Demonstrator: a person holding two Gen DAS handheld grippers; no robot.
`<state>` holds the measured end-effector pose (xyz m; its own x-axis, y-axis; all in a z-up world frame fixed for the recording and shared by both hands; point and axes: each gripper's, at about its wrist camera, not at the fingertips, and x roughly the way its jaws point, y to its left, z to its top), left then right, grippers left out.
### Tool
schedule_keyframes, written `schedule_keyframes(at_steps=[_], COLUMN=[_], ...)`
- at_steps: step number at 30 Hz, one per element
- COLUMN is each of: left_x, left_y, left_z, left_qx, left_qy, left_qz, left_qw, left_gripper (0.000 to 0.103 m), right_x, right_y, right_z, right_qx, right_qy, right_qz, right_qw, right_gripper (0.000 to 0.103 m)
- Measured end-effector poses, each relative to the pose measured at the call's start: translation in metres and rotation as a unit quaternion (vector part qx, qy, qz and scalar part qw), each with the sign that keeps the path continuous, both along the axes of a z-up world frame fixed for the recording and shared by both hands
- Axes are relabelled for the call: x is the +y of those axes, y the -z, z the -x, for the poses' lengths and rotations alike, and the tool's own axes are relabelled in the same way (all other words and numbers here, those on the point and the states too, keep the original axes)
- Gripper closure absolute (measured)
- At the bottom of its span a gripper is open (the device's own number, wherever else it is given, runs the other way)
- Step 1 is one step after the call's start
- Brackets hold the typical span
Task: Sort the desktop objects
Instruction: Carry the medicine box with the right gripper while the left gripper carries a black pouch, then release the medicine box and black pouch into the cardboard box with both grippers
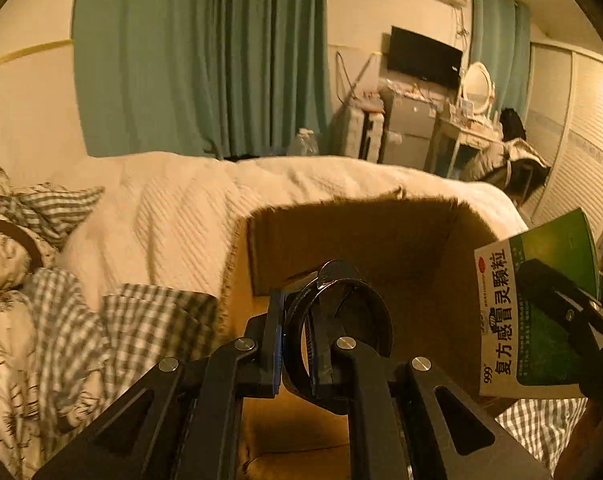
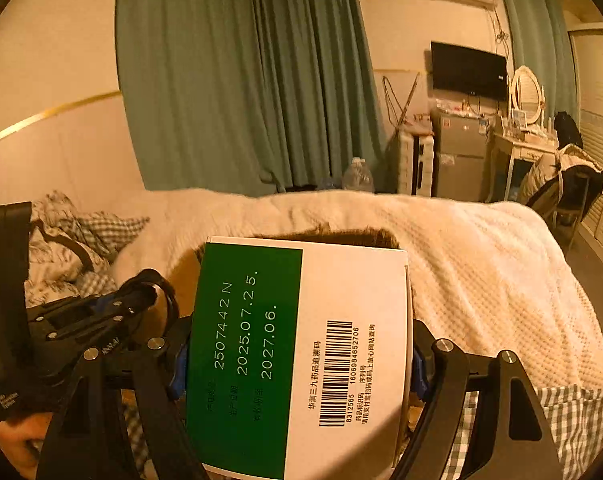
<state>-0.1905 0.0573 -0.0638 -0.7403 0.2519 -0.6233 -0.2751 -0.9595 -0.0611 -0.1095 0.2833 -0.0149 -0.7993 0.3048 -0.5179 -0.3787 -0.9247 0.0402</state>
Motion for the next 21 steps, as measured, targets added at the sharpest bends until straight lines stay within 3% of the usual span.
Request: schedule_keyframes(at_steps=[8, 14, 18, 21], left_x=[0.015, 0.016, 0.016, 0.013], left_y=[0.034, 0.037, 0.026, 0.010], left_z=[0.022, 0.017, 0.010, -0.003], left_qx=[-0.059, -0.062, -0.048, -0.024], left_qy=[0.015, 0.001, -0.006, -0.009], left_qz=[0.013, 0.027, 0.026, 0.025], left_qw=[0.9981, 0.9977, 0.9985, 0.9994], left_gripper=[0.093, 0.089, 0.067, 0.052], right_x=[0.014, 0.010, 0.007, 0.003], right_y=[0.034, 0.042, 0.039, 0.030], right_z=[0.023, 0.028, 0.026, 0.019], right_qx=[-0.041, -0.056, -0.060, -0.048], right_qy=[0.001, -0.006, 0.002, 0.013], right_qz=[0.011, 0.002, -0.008, -0.018], right_qw=[0.999, 0.998, 0.998, 0.999], right_gripper=[0.025, 0.024, 0.023, 0.012])
